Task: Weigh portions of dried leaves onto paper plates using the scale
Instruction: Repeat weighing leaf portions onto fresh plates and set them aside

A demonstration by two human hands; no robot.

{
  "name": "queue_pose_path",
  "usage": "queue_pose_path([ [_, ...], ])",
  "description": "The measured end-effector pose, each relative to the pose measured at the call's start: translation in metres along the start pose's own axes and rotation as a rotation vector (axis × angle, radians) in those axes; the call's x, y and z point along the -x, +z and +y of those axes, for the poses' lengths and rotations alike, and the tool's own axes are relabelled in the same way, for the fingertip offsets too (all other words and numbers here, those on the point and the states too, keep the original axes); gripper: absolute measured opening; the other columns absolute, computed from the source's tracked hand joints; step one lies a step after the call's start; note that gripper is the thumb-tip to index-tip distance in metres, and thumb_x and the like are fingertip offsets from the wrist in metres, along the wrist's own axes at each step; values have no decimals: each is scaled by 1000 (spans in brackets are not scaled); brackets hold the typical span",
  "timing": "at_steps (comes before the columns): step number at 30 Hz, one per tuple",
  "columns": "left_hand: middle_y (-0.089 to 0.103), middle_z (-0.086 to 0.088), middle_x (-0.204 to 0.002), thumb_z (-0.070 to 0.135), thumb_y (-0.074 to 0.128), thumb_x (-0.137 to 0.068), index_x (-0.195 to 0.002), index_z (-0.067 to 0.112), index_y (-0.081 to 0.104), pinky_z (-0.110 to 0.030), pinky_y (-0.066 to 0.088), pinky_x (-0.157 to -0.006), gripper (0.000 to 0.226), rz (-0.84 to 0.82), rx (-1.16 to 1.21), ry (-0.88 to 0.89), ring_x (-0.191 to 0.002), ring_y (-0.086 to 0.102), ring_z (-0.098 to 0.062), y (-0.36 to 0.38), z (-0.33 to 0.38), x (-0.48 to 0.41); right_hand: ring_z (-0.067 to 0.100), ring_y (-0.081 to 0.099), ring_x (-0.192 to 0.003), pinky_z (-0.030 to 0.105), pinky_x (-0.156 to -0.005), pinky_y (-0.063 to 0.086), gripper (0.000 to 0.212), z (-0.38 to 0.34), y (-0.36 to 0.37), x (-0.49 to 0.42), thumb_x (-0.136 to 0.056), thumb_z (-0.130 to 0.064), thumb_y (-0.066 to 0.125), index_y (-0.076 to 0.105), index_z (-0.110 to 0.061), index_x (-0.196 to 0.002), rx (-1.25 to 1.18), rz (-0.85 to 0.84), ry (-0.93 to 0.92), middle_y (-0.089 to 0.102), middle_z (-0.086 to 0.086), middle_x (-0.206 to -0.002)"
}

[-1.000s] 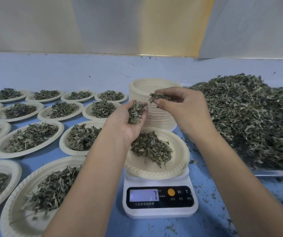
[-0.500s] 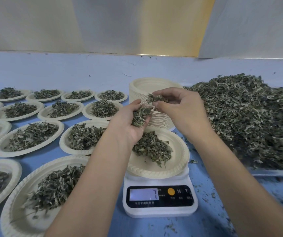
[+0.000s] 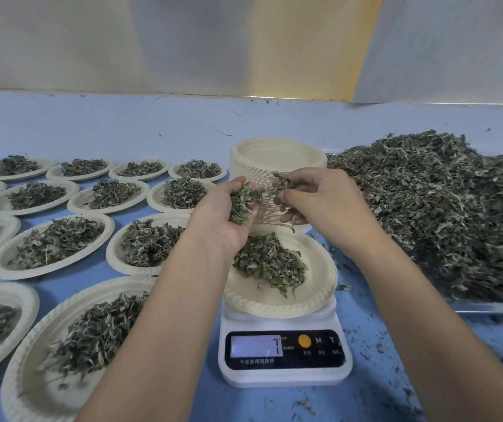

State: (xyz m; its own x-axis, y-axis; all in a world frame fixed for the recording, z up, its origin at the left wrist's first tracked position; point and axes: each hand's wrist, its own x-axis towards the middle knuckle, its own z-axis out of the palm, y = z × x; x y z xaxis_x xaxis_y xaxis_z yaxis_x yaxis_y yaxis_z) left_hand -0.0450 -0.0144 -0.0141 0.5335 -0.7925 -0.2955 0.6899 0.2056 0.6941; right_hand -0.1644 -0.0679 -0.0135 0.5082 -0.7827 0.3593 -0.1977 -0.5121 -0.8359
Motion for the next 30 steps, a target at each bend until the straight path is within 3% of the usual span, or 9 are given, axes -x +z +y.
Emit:
queue_pose_path([
  [4, 58, -10, -83, 5, 45, -97, -85, 7, 60, -26, 51, -68, 20, -3, 17, -34, -70, 56, -21, -2, -1, -1, 18, 69, -72, 33, -78, 53, 23, -1, -1, 1, -83, -19, 68, 63, -28, -63, 100, 3, -9, 73, 2, -69],
  [6, 58, -10, -84, 6, 45, -97, -86, 7, 61, -26, 51, -67, 19, 2, 16, -34, -71, 56, -22, -3, -1, -2, 11, 61, -58, 27, -64, 48, 24, -2, -2, 1, -84, -25, 66, 66, -20, -61, 149, -31, -10, 66, -4, -58],
  [8, 58, -11, -85, 6, 45, -97, -84, 7, 60, -26, 51, -65, 20, 8, 14, -38, -71, 56, -22, -4, 0, -3, 5, 42, -45, 22, -51, 34, 29, -4, -3, 2, -85, -27, 64, 67, -3, -70, 205, -54, -15, 52, -1, -50],
  [10, 58, -10, -86, 6, 44, -97, -83, 7, 60, -26, 51, -64, 21, 10, 10, -40, -72, 56, -22, -4, 0, -4, 11, 49, -55, 28, -56, 37, 34, -3, -3, 2, -86, -28, 64, 67, 6, -83, 209, -69, -17, 59, 15, -64],
  [15, 58, -11, -83, 6, 44, -97, -83, 6, 59, -26, 50, -64, 21, 3, 19, -40, -70, 56, -21, -4, -1, -3, 4, 31, -44, 23, -48, 25, 33, -1, -2, 2, -88, -26, 62, 65, 6, -78, 159, -56, -35, 37, -3, -45],
  [20, 58, -13, -72, 7, 41, -98, -80, 2, 54, -25, 45, -65, 23, -81, 43, -79, -64, 55, -21, 4, -4, 1, 5, 53, -63, 24, -60, 39, 21, -5, 6, 5, -91, -24, 61, 73, -13, -78, 21, 53, -137, 68, -1, -70],
  [24, 61, -11, -67, 15, 40, -98, -80, 3, 53, -29, 48, -66, 26, -120, 72, -71, -64, 57, -20, 15, -7, 9, -1, 59, -85, 6, -66, 40, 19, -2, 5, 2, -91, -22, 59, 76, -21, -98, 75, 44, -87, 72, -12, -90],
  [28, 59, -14, -86, 15, 37, -98, -88, -1, 53, -33, 49, -77, 25, -168, 120, -101, -75, 58, -23, 36, -14, 13, 8, 62, -88, 20, -77, 45, 23, 3, -3, 0, -92, -15, 53, 74, -14, -100, 14, 97, -54, 72, -6, -95],
  [30, 58, -13, -82, 11, 33, -98, -83, -1, 52, -30, 49, -72, 27, -210, 117, -128, -73, 56, -22, 53, -22, 15, 6, 63, -98, 21, -87, 48, 31, 5, -8, -4, -93, -12, 47, 73, -20, -107, -85, 149, 5, 72, -10, -102],
])
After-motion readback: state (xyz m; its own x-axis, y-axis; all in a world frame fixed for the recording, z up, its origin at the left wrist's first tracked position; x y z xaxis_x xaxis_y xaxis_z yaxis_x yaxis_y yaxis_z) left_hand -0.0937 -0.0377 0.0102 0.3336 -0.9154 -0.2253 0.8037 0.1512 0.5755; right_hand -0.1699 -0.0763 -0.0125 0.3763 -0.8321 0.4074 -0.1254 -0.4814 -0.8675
